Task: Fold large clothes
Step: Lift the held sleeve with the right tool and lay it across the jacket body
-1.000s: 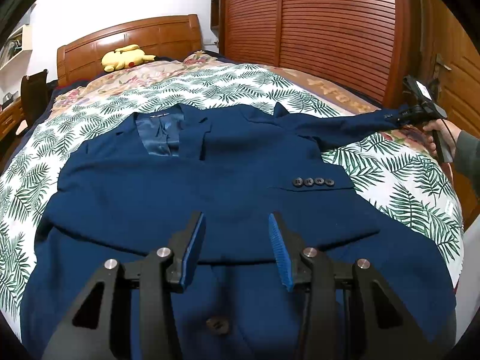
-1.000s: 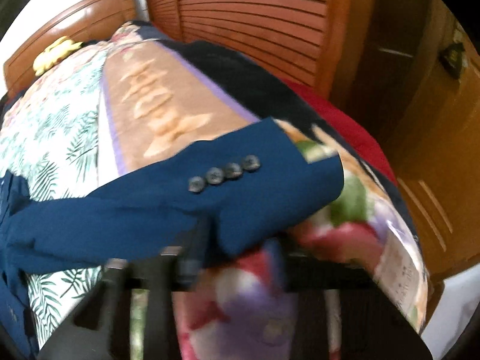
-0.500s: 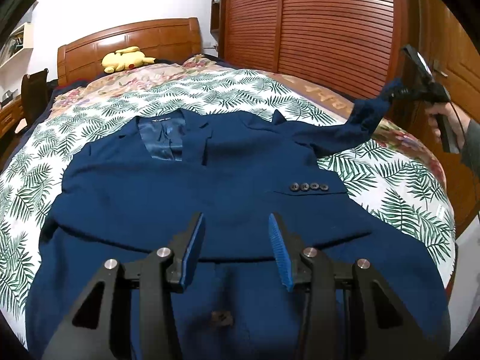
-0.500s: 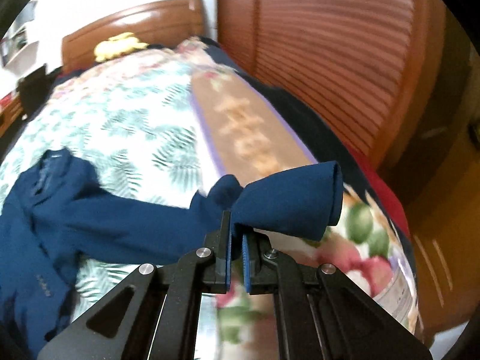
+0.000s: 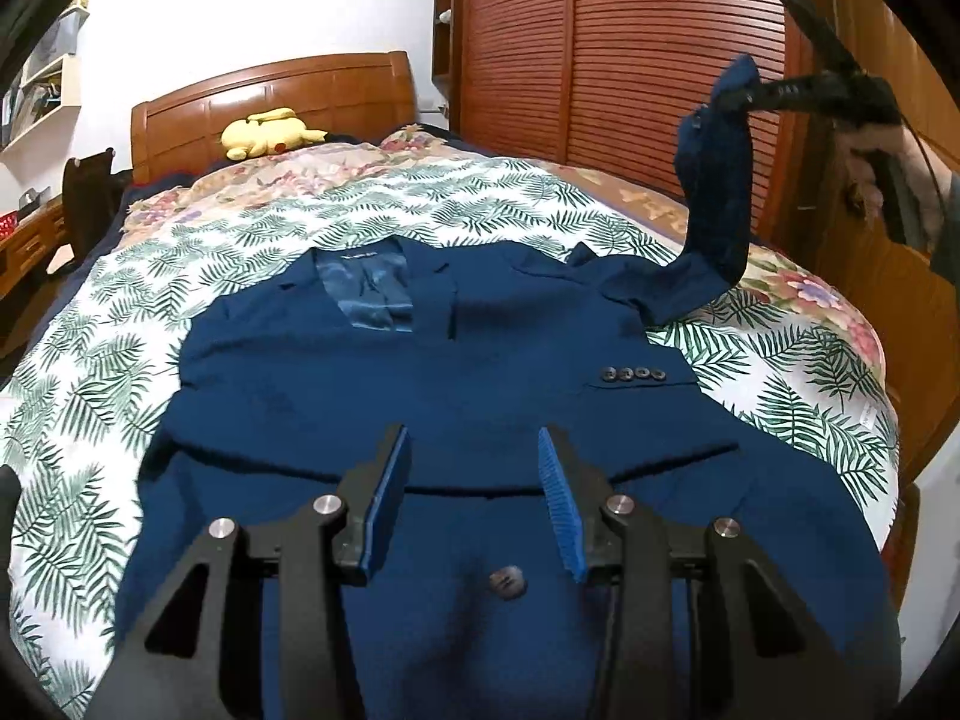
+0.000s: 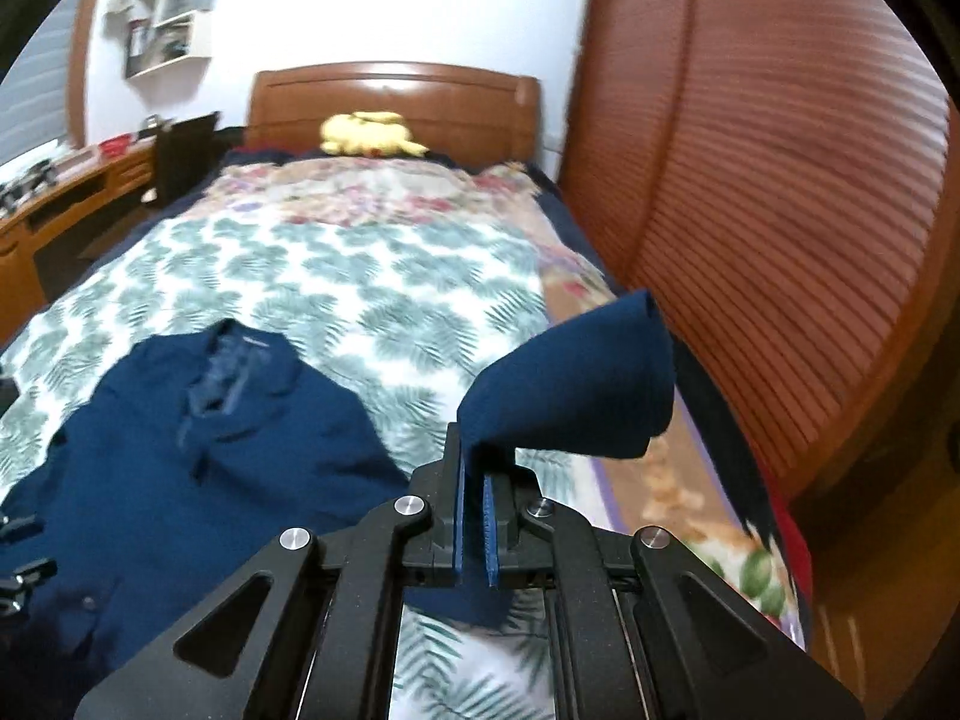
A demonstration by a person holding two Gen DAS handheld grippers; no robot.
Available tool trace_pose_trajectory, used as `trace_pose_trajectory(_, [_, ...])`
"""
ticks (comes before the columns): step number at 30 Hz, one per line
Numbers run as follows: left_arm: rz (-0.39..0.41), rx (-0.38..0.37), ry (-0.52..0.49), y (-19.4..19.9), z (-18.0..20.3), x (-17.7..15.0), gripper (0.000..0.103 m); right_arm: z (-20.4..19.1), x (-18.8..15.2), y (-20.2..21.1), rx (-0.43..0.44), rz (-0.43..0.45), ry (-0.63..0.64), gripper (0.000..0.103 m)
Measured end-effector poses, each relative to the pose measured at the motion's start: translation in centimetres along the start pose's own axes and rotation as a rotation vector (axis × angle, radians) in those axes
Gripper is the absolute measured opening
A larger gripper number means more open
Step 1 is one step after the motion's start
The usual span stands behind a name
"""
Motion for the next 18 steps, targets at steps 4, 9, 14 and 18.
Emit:
trace_pose_trajectory(4, [0.010,0.009,0.003,1.3,-1.1,-0.2,0.043,-3.9,1.9,1.3,0.032,0.036,0.060,0.002])
trace_pose_trajectory(9, [0.019,0.022,0.028,2.9,-2.9,-0.6,0.043,-8.4,3.8,2.8,0.053,0.103,0.115,0.002])
trace_pose_trajectory(14, [0.023,0.048,0.030,4.3,-4.1,-1.3,0.043,-12.8,5.5,4.8,0.106,0.170,0.165,0.002])
trace_pose_trajectory(18, [0.031,0.061,0.033,5.2,-4.8,-1.5,0.043,-16.3,6.4,6.2,0.149,0.200,0.213,0.002])
Point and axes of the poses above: each gripper's, at about its wrist camera, not at the fingertips, and y roughly against the way its jaws point, z to its right, x to its top, the point moved 2 cm from there along -y, roughly the way its jaws point, and after that the axes turned 1 degree about -z, right-handed, at the moved point
